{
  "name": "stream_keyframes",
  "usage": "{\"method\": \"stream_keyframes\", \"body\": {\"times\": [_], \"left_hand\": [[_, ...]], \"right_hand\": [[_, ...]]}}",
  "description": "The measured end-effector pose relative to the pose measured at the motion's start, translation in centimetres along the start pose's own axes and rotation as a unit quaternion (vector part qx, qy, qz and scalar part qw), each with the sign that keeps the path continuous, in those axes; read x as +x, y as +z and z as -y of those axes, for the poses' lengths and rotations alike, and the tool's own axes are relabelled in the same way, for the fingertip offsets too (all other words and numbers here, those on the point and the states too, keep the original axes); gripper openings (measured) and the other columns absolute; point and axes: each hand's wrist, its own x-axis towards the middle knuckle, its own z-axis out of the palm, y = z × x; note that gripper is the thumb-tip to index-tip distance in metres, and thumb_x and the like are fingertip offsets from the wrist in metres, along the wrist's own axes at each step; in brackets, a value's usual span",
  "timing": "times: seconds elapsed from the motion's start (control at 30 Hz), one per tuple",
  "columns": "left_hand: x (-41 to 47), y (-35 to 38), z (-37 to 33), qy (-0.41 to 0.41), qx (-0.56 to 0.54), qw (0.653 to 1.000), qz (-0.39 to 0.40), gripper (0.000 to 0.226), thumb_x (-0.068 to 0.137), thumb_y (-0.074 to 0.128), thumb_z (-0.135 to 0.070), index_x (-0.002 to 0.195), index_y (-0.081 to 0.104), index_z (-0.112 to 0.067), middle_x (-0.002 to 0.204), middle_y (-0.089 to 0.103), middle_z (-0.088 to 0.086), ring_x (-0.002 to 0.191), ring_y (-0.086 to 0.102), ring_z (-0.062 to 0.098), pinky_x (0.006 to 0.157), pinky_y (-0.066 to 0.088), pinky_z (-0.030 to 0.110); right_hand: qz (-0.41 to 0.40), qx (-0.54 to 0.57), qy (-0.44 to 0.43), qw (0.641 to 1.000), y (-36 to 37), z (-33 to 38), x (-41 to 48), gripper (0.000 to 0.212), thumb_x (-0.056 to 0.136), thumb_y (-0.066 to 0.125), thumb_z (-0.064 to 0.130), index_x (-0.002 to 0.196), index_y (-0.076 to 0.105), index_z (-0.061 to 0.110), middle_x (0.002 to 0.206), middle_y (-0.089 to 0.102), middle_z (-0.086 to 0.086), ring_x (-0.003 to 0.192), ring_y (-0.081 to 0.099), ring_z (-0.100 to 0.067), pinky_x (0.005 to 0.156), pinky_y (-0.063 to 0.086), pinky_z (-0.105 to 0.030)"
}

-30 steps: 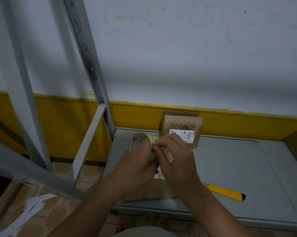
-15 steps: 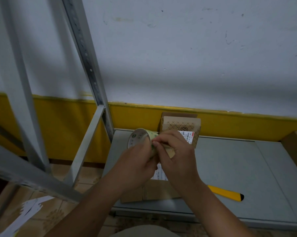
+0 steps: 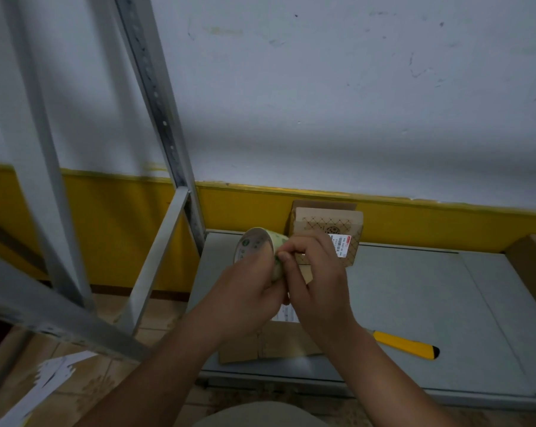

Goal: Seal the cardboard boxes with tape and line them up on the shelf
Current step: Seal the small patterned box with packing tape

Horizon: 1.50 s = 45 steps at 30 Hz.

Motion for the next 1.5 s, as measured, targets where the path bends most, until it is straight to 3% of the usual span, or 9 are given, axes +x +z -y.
{"method": "stream_keyframes", "body": {"times": [0.13, 0.3, 0.53, 0.7, 0.77, 0.9, 1.1, 1.4, 1.5], "left_hand": [[-0.3, -0.7, 0.0, -0.007, -0.045, 0.999, 0.016, 0.026, 0.098, 0.057, -0.030, 0.123, 0.054, -0.021, 0.097, 0.069, -0.005, 0.081, 0.072, 0.012, 0.072, 0.062, 0.049], [-0.5, -1.1, 0.1, -0.021, -0.082, 0.995, 0.047, 0.021, 0.098, 0.060, -0.031, 0.116, 0.059, -0.021, 0.098, 0.071, -0.004, 0.085, 0.074, 0.017, 0.078, 0.062, 0.053], [-0.7, -1.7, 0.0, -0.040, -0.087, 0.991, 0.098, 0.016, 0.104, 0.063, -0.018, 0.119, 0.058, -0.023, 0.099, 0.075, -0.003, 0.087, 0.076, 0.017, 0.083, 0.062, 0.054], [-0.7, -2.3, -1.1, -0.047, -0.141, 0.982, 0.115, 0.018, 0.103, 0.066, -0.008, 0.119, 0.059, -0.009, 0.100, 0.077, 0.005, 0.087, 0.077, 0.023, 0.084, 0.063, 0.051], [-0.7, -2.6, -1.7, -0.034, -0.157, 0.979, 0.124, 0.015, 0.102, 0.066, -0.005, 0.117, 0.064, -0.008, 0.102, 0.079, 0.007, 0.090, 0.078, 0.022, 0.085, 0.064, 0.042], [-0.9, -3.4, -2.0, 0.000, -0.121, 0.986, 0.113, 0.009, 0.102, 0.069, -0.014, 0.102, 0.076, -0.009, 0.089, 0.081, -0.001, 0.072, 0.074, 0.003, 0.071, 0.055, 0.016], [-1.1, -3.3, -1.7, -0.017, -0.199, 0.976, 0.083, 0.013, 0.104, 0.063, -0.016, 0.102, 0.069, -0.004, 0.076, 0.077, 0.011, 0.062, 0.074, 0.021, 0.059, 0.060, 0.033], [-1.0, -3.0, -1.2, -0.033, -0.279, 0.954, 0.108, 0.017, 0.103, 0.062, -0.018, 0.094, 0.069, -0.006, 0.064, 0.071, 0.007, 0.052, 0.066, 0.016, 0.052, 0.056, 0.029], [-1.0, -2.7, -0.6, -0.033, -0.306, 0.943, 0.129, 0.021, 0.103, 0.061, -0.020, 0.095, 0.070, -0.003, 0.062, 0.069, 0.008, 0.048, 0.063, 0.014, 0.050, 0.054, 0.026]], "right_hand": [[0.041, -0.018, -0.012, 0.999, -0.8, -0.3, 0.1, 0.025, 0.100, 0.063, 0.011, 0.121, 0.073, 0.004, 0.109, 0.065, -0.007, 0.101, 0.061, -0.015, 0.087, 0.049, -0.023], [0.075, -0.045, -0.083, 0.993, -1.9, -0.4, 0.5, 0.023, 0.099, 0.063, 0.015, 0.114, 0.077, 0.004, 0.104, 0.067, -0.008, 0.093, 0.064, -0.019, 0.078, 0.053, -0.028], [0.159, 0.006, -0.053, 0.986, -3.2, -0.3, 2.8, 0.009, 0.092, 0.075, 0.022, 0.097, 0.079, 0.015, 0.097, 0.066, 0.009, 0.084, 0.063, -0.003, 0.072, 0.054, -0.022], [0.203, -0.024, -0.056, 0.977, -2.7, -0.1, 2.9, 0.020, 0.100, 0.055, 0.030, 0.095, 0.067, 0.014, 0.097, 0.057, 0.006, 0.081, 0.055, -0.010, 0.068, 0.052, -0.035], [0.225, -0.016, -0.019, 0.974, -2.7, 0.2, 2.8, 0.017, 0.100, 0.048, 0.032, 0.093, 0.058, 0.022, 0.096, 0.051, 0.009, 0.082, 0.050, -0.009, 0.069, 0.047, -0.031], [0.235, 0.025, 0.053, 0.970, -4.0, 0.5, 3.1, 0.017, 0.102, 0.050, 0.022, 0.089, 0.049, 0.033, 0.090, 0.049, 0.014, 0.081, 0.049, -0.003, 0.068, 0.037, -0.013], [0.204, 0.052, 0.068, 0.975, -4.3, 0.9, 2.6, 0.017, 0.101, 0.051, 0.020, 0.088, 0.052, 0.030, 0.083, 0.051, 0.014, 0.075, 0.049, -0.004, 0.064, 0.035, -0.012], [0.193, 0.062, 0.078, 0.976, -4.8, 1.0, 1.8, 0.012, 0.100, 0.050, 0.035, 0.089, 0.052, 0.038, 0.083, 0.056, 0.020, 0.073, 0.052, -0.005, 0.061, 0.036, -0.012], [0.217, 0.072, 0.095, 0.969, -5.1, 0.8, 1.8, 0.017, 0.100, 0.053, 0.028, 0.087, 0.053, 0.039, 0.081, 0.056, 0.020, 0.072, 0.052, -0.005, 0.060, 0.037, -0.013]]}}
